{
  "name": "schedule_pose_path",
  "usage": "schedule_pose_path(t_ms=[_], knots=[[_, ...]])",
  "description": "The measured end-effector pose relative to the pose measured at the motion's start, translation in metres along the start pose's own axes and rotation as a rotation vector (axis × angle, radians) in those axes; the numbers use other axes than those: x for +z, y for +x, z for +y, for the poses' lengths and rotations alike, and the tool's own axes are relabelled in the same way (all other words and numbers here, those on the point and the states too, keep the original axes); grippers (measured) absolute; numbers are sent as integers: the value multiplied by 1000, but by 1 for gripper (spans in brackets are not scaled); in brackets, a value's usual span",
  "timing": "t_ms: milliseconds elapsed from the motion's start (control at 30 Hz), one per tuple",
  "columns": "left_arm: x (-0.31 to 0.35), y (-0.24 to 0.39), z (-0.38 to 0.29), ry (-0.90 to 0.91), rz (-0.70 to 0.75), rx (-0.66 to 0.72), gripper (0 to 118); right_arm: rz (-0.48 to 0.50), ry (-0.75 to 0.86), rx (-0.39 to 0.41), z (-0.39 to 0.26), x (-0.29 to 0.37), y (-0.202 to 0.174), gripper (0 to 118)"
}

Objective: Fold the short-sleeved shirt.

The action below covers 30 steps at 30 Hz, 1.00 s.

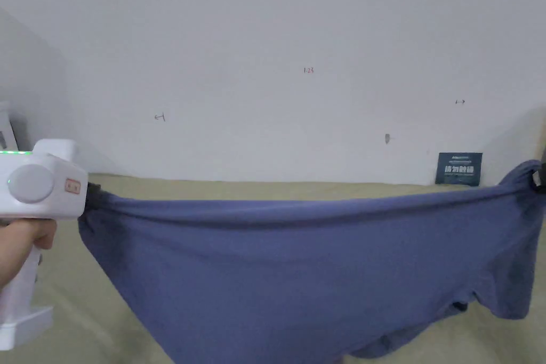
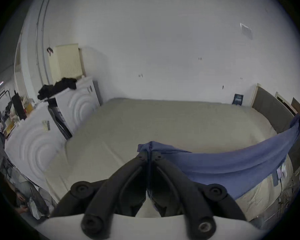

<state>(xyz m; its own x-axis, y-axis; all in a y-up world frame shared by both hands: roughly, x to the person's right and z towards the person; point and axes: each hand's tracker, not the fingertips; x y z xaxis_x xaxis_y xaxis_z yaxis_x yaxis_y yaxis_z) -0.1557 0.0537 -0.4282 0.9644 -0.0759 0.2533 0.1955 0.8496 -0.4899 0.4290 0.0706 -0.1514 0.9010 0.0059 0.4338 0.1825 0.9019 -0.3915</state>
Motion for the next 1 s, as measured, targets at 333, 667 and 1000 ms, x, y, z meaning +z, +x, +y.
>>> schedule_pose_path(t_ms=[333,667,1000], knots=[[-38,30,80,68,60,-34,2,-64,49,-6,73,-50,-1,3],[-132,51,114,57,104,-15,2,-117,33,1,106,-146,-10,3],[-196,57,54,-53,107,-29,2,-117,-62,-1,49,-204,-16,4]])
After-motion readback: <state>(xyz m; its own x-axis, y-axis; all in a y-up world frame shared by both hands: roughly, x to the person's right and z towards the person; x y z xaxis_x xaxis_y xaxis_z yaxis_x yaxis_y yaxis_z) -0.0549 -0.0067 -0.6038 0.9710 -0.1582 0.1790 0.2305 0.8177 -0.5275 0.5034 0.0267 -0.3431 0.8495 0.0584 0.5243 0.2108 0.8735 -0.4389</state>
